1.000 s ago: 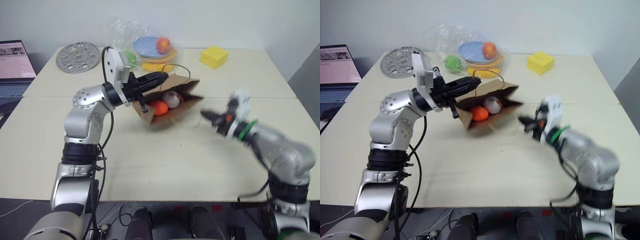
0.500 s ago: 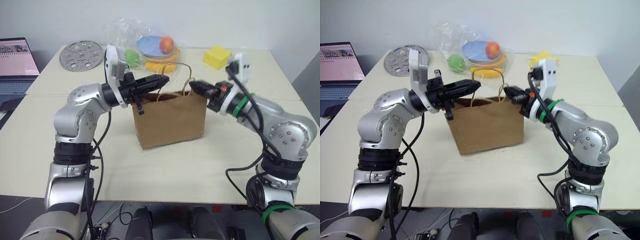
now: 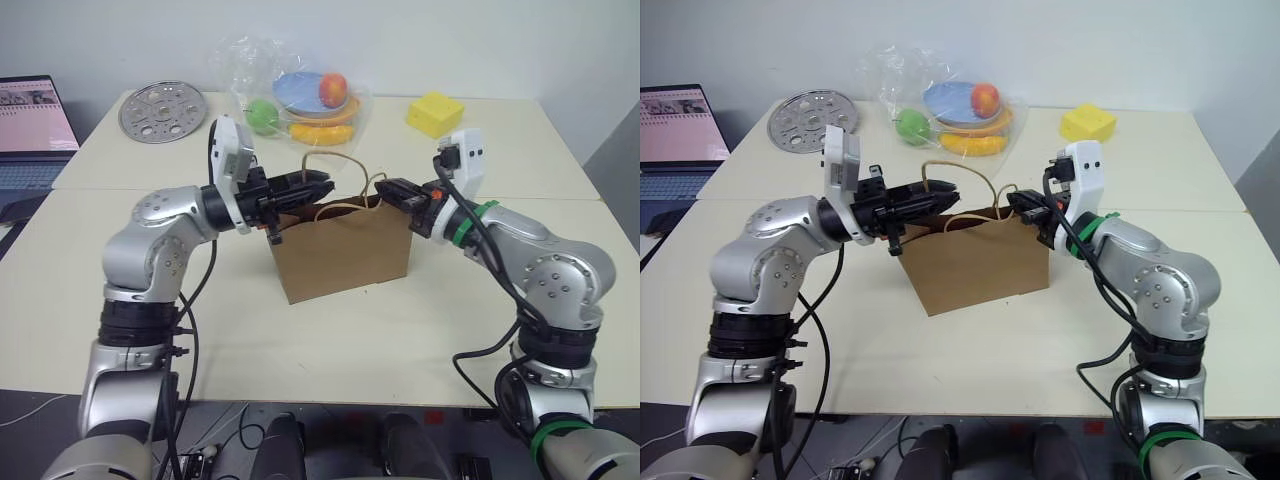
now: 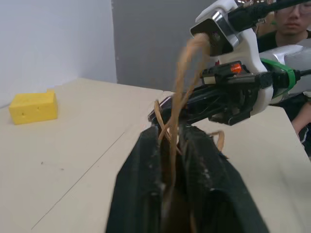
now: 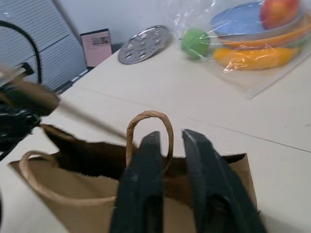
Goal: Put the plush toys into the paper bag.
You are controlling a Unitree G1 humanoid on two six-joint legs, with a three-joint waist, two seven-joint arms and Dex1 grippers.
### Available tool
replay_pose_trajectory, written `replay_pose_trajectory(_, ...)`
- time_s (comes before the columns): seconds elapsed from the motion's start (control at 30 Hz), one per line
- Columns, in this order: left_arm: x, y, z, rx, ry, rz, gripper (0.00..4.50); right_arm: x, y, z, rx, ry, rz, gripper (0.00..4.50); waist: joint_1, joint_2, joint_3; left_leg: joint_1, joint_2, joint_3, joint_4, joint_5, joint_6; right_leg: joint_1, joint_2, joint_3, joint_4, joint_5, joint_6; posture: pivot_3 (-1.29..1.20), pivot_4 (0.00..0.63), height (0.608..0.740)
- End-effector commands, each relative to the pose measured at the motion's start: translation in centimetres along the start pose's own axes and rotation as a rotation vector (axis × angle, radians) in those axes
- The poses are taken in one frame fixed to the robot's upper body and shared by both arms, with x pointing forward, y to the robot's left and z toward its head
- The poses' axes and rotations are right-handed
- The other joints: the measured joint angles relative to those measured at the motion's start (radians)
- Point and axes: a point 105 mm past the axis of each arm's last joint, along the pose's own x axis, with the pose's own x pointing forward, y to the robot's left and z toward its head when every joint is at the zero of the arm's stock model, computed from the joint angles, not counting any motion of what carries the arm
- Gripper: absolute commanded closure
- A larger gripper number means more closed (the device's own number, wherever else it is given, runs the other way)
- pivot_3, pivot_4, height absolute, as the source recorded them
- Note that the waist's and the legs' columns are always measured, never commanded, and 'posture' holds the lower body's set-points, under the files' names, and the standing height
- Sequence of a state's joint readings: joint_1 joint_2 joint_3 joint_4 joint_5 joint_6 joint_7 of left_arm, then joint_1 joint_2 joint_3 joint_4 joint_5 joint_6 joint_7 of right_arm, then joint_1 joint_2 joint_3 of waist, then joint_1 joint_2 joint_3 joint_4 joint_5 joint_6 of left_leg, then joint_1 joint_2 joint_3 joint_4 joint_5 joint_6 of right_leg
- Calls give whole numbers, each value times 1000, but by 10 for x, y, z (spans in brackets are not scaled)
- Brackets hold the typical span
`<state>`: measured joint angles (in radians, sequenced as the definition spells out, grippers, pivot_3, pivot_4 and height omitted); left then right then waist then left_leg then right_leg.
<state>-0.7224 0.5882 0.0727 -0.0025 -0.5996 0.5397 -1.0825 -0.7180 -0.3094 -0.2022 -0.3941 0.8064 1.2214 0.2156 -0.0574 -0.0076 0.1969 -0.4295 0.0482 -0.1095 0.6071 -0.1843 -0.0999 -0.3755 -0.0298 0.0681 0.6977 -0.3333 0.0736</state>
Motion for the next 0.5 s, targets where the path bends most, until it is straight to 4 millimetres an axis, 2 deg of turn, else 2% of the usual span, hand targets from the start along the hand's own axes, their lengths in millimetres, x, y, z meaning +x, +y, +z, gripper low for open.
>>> replay_pose_trajectory(0.03, -18, -5, 19, 66, 9, -16, 2344, -15, 11, 19, -85, -11, 69, 2430, 0, 0, 0, 0, 0, 0, 0, 0, 0, 0, 0, 0, 0, 0, 0, 0, 150, 740)
replay_pose_trajectory(0.1, -30, -5, 21, 75, 36, -6, 1690, -21, 9, 23, -106, -1, 74, 1680, 0, 0, 0, 0, 0, 0, 0, 0, 0, 0, 0, 0, 0, 0, 0, 0, 150, 740)
replay_pose_trajectory(0.17, -54, -7, 21, 92, 84, 32, 1116, -32, 6, 31, -136, 13, 85, 991, -6, 0, 0, 0, 0, 1, -1, 0, 0, -1, 0, 1, 0, 0, 0, 0, 150, 740)
replay_pose_trajectory(0.27, -72, -11, 16, 75, 117, 58, 194, -41, 6, 37, -157, 29, 111, 0, -5, 0, 0, 0, 0, 1, -2, 0, 0, -1, 0, 1, -1, 0, -1, 0, 150, 740)
replay_pose_trajectory(0.37, -85, -16, 4, 89, 165, 69, 62, -49, 9, 44, -178, 39, 152, 0, -1, 0, 0, 0, 0, 2, -2, 0, 0, -1, 0, 1, -1, 0, -1, 0, 150, 740)
replay_pose_trajectory(0.43, -87, -19, 0, 106, 185, 62, 62, -51, 9, 46, -182, 43, 164, 0, 0, 0, 0, 0, 0, 2, -1, 0, 0, -1, 0, 2, -1, 0, -1, 0, 150, 740)
replay_pose_trajectory(0.5, -86, -18, -11, 76, 144, 95, 62, -57, 19, 59, -244, 50, 235, 0, 3, 1, 1, 0, 0, 2, -1, 0, 0, -1, 0, 2, -1, 0, -1, 0, 150, 740)
